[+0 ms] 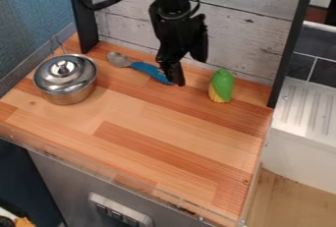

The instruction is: Move the green corn from the back right side to the front left side of the table

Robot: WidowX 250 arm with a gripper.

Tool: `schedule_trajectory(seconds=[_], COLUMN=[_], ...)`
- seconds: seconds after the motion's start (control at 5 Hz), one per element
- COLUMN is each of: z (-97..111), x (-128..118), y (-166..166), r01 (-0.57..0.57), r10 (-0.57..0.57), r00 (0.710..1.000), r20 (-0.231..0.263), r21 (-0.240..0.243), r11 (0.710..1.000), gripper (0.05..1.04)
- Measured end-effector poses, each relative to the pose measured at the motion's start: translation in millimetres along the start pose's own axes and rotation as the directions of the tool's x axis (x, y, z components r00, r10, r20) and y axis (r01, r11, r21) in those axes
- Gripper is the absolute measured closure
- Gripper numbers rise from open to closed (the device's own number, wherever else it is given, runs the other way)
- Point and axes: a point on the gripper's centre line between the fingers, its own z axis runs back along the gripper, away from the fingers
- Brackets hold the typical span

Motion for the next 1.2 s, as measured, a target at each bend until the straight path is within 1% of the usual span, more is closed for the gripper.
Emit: schedule_trajectory(seconds=[0.2, 0.4, 0.6, 0.8, 1.0, 1.2], z=[-1.0, -11.7, -15.4, -24.8, -30.2, -33.9], x=[-19.9, -29.2, -32.8, -38.3, -39.0, -40.4], y=[-7.9, -14.5, -22.5, -23.7, -24.7, -25.5], r01=[0.047, 0.052, 0.058, 0.075, 0.073, 0.076], r10=[-0.047, -0.052, -0.058, -0.075, -0.073, -0.076], r00=[0.999, 0.999, 0.998, 0.997, 0.997, 0.997], r20=[-0.005, -0.006, -0.003, 0.006, 0.016, 0.030], r21=[-0.003, -0.004, -0.012, 0.007, 0.006, 0.002], r11=[0.999, 0.999, 0.998, 0.997, 0.997, 0.997], gripper=[0.082, 0.082, 0.082, 0.082, 0.137, 0.387])
